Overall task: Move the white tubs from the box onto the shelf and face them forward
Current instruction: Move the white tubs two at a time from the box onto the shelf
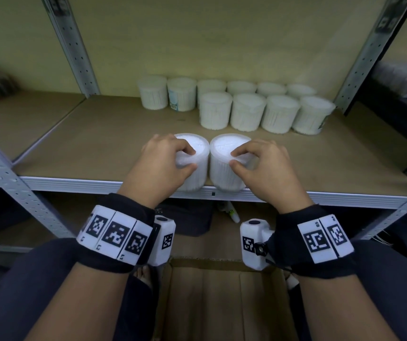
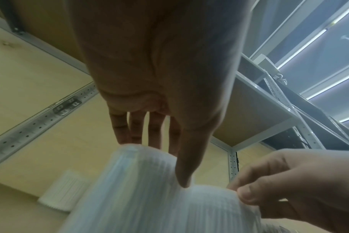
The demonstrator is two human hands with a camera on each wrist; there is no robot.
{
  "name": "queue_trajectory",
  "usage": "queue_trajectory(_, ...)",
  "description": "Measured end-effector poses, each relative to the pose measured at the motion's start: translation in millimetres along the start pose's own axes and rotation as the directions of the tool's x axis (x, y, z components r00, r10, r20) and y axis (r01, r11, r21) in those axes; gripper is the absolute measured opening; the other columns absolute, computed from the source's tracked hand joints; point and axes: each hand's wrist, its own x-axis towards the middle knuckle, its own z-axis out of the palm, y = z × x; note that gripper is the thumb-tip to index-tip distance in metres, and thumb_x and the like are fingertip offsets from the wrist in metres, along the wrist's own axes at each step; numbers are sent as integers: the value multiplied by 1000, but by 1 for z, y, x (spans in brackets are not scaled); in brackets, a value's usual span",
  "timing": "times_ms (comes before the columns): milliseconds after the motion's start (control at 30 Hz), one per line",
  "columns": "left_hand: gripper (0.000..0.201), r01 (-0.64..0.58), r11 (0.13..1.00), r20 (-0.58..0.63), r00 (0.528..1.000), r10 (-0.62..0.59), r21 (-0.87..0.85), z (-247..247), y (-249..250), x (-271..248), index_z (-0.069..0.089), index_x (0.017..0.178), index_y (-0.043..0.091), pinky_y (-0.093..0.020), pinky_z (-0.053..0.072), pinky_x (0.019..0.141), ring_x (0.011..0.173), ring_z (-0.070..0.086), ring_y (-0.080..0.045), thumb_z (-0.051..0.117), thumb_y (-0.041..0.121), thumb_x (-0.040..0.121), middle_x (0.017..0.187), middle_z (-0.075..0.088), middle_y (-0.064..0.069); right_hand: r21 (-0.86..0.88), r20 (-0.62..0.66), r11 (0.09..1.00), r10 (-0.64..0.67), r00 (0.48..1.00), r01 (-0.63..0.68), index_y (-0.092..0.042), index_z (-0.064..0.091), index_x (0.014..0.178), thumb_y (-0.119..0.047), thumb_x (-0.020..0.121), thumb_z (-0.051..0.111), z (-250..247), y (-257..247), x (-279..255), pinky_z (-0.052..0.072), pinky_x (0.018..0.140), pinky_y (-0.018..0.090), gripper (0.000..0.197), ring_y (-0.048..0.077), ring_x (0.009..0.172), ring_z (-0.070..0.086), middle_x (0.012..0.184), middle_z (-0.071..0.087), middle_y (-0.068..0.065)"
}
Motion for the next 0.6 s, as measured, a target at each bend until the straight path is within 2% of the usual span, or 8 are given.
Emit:
queue_trajectory(100, 26, 41, 999, 2, 999, -41, 8, -1, -2, 3, 68, 107, 24, -23, 34, 94, 118, 47, -17, 68, 34, 83, 114, 64, 3, 1, -4, 1000, -11, 1000, 11, -21, 74, 100, -30, 85, 67, 3, -3, 7, 41, 97, 25, 18, 15, 113, 57, 108, 71, -7)
queue_trajectory(167, 26, 76, 997, 3, 997, -76, 3, -3, -5, 6, 69, 107, 24, -25, 36, 96, 120, 48, -18, 69, 33, 83, 117, 64, 1, 7, -5, 1000, -13, 1000, 13, -22, 75, 98, -31, 84, 68, 6, -6, 14, 47, 98, 34, 18, 14, 109, 61, 106, 72, -7)
queue_trajectory(200, 26, 97, 995, 4, 995, -97, -5, -4, -6, 8, 69, 107, 23, -26, 38, 97, 121, 49, -18, 70, 32, 82, 118, 64, -1, 7, 0, 1000, -11, 1000, 11, -22, 75, 98, -31, 84, 68, 9, -8, 18, 47, 97, 36, 18, 14, 108, 62, 106, 72, -7)
queue_trajectory(300, 26, 159, 987, 5, 987, -159, -15, -10, -13, 16, 69, 108, 23, -30, 41, 98, 121, 52, -21, 71, 29, 82, 122, 62, -4, 2, 31, 1000, -1, 1000, 1, -21, 74, 100, -31, 84, 69, 17, -15, 33, 48, 97, 35, 20, 15, 110, 61, 109, 72, -4)
queue_trajectory(433, 26, 214, 977, 32, 976, -214, 16, -18, -25, 32, 71, 107, 21, -27, 42, 94, 115, 56, -21, 72, 27, 82, 120, 63, -5, -59, 95, 997, -36, 995, 41, -19, 73, 103, -30, 86, 67, 29, -26, 56, 48, 94, 30, 21, 18, 110, 61, 111, 71, -2)
queue_trajectory(533, 27, 231, 973, 49, 971, -232, 23, -22, -36, 47, 71, 107, 18, -28, 42, 96, 115, 57, -20, 73, 23, 81, 119, 66, -4, -131, 151, 989, -47, 987, 67, -22, 71, 107, -32, 88, 64, 32, -35, 75, 40, 86, 23, 22, 17, 112, 61, 114, 70, -4)
queue_trajectory(600, 29, 232, 972, 60, 970, -234, 49, -23, -42, 59, 70, 109, 16, -30, 42, 98, 118, 55, -21, 73, 20, 81, 120, 66, -5, -169, 186, 982, -48, 981, 80, -22, 70, 109, -31, 89, 63, 36, -40, 89, 38, 83, 24, 22, 18, 113, 60, 116, 69, -3)
